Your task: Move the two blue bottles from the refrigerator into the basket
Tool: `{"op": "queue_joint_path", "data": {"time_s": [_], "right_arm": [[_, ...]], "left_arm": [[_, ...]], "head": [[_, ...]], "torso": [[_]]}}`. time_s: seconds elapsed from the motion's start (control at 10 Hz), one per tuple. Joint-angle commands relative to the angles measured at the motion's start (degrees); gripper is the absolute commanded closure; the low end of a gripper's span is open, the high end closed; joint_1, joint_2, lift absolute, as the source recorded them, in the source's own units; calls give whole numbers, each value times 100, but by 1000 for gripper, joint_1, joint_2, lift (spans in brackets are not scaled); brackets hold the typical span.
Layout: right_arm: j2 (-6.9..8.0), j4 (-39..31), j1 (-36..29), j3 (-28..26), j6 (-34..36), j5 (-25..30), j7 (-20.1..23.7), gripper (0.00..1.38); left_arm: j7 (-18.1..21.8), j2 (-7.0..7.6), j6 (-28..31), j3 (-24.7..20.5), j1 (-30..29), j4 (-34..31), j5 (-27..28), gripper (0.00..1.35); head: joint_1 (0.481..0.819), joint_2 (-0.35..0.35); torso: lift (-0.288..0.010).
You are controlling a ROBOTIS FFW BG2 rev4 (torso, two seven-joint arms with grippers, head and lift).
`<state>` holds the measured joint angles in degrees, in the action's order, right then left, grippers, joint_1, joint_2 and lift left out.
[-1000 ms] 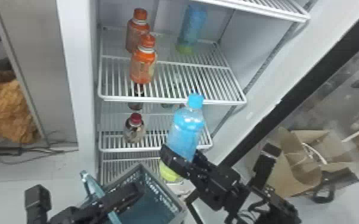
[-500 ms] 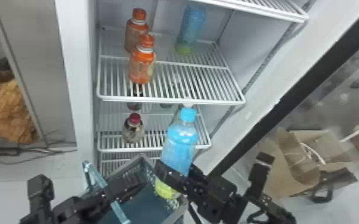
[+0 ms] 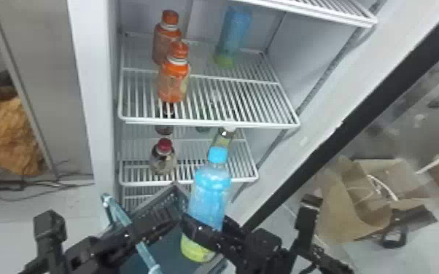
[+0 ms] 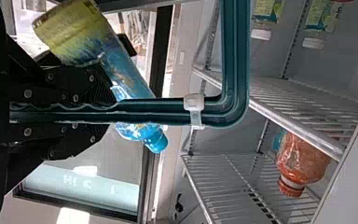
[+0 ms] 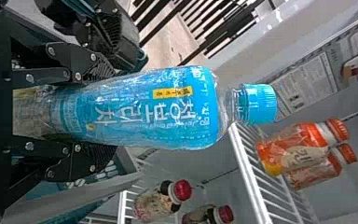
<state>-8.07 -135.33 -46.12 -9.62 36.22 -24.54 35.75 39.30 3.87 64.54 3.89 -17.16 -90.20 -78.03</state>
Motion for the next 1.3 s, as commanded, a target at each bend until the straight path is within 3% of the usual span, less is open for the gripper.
{"op": "queue_joint_path", "data": {"time_s": [0.0,0.1,0.2,0.3,0.5,0.7,1.2], "right_arm": [[-10,69,13,-9,48,-14,11,889],[-10,55,13,-9,62,-3,11,464],[-10,55,13,-9,62,-14,11,137],[-10,55,13,-9,62,-26,11,59],[-10,41,13,-9,48,-49,20,147],[-1,55,13,-78,-106,-37,20,147],[219,-72,84,-706,-1105,214,-130,147]], "left_arm": [[8,0,-14,0,1,-1,-12,1202],[-1,0,-14,0,1,-1,-12,1202],[-1,0,-14,0,1,-1,-12,1202],[-1,0,-14,0,-13,-1,-24,1202],[-1,0,-28,0,-13,13,-35,1202],[-1,0,-28,0,-27,13,-58,1202],[17,0,-42,0,-56,-1,-81,1202]], "head": [[695,-350],[695,-350],[695,-350],[695,-350],[695,-350],[695,-350],[695,-350]], "torso": [[-10],[-10],[-10],[-10],[-10],[-10],[-10]]}}
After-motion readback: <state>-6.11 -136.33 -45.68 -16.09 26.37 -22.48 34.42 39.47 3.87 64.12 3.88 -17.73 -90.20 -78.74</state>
